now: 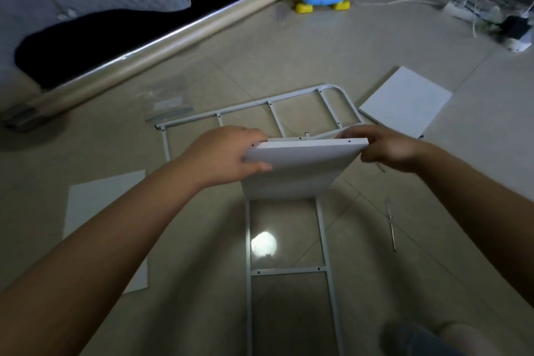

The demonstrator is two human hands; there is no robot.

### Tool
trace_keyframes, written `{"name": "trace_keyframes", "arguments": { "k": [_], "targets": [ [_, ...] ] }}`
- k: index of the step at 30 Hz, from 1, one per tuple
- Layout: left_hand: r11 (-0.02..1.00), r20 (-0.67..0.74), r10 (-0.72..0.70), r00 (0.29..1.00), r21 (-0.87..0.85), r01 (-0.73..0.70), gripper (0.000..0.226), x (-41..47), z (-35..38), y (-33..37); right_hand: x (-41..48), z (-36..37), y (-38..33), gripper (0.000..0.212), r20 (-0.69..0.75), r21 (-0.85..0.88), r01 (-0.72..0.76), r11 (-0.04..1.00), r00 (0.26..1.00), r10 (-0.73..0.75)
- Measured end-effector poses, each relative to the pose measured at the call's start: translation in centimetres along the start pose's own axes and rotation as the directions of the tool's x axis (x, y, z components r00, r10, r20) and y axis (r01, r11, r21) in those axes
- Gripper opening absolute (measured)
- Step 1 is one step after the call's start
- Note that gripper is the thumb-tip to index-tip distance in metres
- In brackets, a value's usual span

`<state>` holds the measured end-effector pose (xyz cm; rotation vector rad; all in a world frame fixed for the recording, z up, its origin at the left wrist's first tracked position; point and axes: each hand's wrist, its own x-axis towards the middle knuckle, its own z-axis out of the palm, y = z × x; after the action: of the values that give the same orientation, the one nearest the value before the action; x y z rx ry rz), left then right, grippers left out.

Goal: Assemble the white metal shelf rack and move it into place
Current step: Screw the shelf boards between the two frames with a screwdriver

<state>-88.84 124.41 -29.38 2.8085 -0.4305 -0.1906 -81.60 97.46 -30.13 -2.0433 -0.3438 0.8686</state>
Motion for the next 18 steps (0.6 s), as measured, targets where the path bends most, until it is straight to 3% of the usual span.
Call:
{"name": "trace_keyframes", "arguments": {
  "k": [2, 4, 5, 6, 7, 9, 10, 12, 15, 18],
  "targets": [
    [0.907, -0.073, -0.077, 0.994, -0.419, 0.039, 0.060, -0.7, -0.5, -1.6, -0.1, -1.1, -2.3, 0.042, 0.019, -0.091, 0.039, 0.995, 0.999, -0.037],
    [0.614, -0.128, -0.346, 0.930, -0.780, 0.121, 0.041, -0.8, -0.1, -4.2, -0.2, -1.6, -4.8, 0.042, 0.081, -0.170, 0.086, 0.982, 0.994, -0.073],
    [0.524, -0.131, -0.481, 0.867, -0.836, 0.165, 0.035, -0.7, 0.7, -5.8, -0.2, -1.6, -6.1, 0.039, 0.102, -0.190, 0.109, 0.976, 0.991, -0.091],
    [0.556, -0.134, -0.561, 0.817, -0.792, 0.251, 0.032, -0.6, 1.4, -7.3, -0.1, -1.2, -7.5, 0.032, 0.116, -0.205, 0.132, 0.970, 0.987, -0.110],
    [0.664, -0.131, -0.583, 0.802, -0.646, 0.377, 0.027, -0.7, 2.5, -8.9, 0.1, -0.6, -8.6, 0.022, 0.116, -0.265, 0.159, 0.951, 0.984, -0.133],
    [0.792, -0.047, -0.575, 0.817, -0.281, 0.542, 0.022, -0.9, 5.0, -11.6, 1.1, 2.1, -10.5, 0.021, 0.105, -0.541, 0.222, 0.811, 0.975, -0.197],
    [0.799, 0.021, -0.583, 0.812, -0.166, 0.578, 0.026, -1.1, 6.2, -12.6, 1.7, 3.8, -11.0, 0.027, 0.121, -0.648, 0.273, 0.711, 0.959, -0.258],
    [0.797, 0.144, -0.591, 0.794, -0.049, 0.602, 0.035, -1.1, 8.6, -13.8, 2.8, 7.2, -11.3, 0.035, 0.158, -0.703, 0.333, 0.628, 0.935, -0.319],
    [0.789, 0.223, -0.607, 0.763, 0.050, 0.612, 0.035, -1.2, 11.3, -14.9, 4.5, 9.9, -11.3, 0.044, 0.095, -0.747, 0.242, 0.619, 0.960, -0.262],
    [0.806, 0.211, -0.590, 0.779, 0.112, 0.581, 0.035, -0.9, 13.8, -16.1, 5.4, 11.0, -11.5, 0.047, 0.034, -0.766, 0.152, 0.625, 0.980, -0.196]
  ]
}}
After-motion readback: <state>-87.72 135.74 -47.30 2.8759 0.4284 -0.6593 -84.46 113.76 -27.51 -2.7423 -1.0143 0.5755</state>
